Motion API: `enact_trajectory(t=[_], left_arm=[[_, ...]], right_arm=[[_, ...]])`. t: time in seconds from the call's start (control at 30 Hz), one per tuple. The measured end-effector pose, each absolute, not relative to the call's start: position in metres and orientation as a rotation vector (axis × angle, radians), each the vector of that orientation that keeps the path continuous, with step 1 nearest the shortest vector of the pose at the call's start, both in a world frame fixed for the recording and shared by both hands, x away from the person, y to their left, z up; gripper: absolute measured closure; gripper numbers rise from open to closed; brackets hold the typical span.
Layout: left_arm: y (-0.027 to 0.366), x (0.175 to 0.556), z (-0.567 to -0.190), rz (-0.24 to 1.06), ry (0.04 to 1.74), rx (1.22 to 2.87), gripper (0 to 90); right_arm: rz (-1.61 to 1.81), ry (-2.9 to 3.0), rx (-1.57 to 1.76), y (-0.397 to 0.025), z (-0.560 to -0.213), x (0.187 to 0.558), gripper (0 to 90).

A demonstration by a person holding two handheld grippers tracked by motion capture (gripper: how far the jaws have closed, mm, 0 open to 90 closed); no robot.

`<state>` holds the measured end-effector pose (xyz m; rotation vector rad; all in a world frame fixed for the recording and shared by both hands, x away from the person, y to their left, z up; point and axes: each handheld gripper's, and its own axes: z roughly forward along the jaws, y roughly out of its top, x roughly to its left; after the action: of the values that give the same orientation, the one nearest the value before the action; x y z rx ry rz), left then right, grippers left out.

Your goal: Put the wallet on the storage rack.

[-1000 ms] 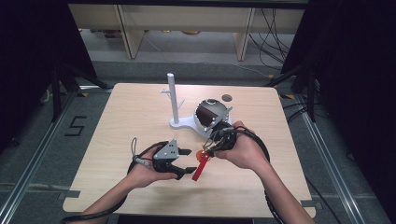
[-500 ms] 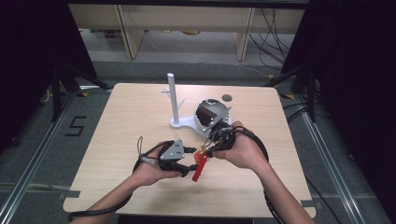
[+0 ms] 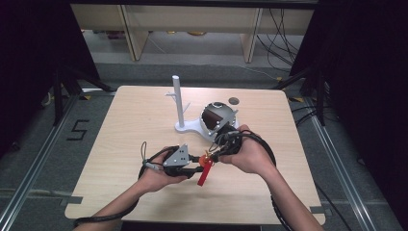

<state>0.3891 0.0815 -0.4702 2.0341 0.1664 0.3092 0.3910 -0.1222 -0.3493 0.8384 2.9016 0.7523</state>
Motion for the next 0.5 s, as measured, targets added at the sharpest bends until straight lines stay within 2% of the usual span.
enact_trajectory(t=[0.27, 0.5], left_arm=[[0.086, 0.388, -0.466, 0.319, 0.208, 2.054, 68.0], [0.095, 0.389, -0.454, 0.418, 0.238, 2.098, 68.1]], right_arm=[[0.79, 2.894, 0.866, -0.123, -0.351, 0.391, 89.1], [0.817, 2.882, 0.829, -0.121, -0.355, 0.394, 87.0]])
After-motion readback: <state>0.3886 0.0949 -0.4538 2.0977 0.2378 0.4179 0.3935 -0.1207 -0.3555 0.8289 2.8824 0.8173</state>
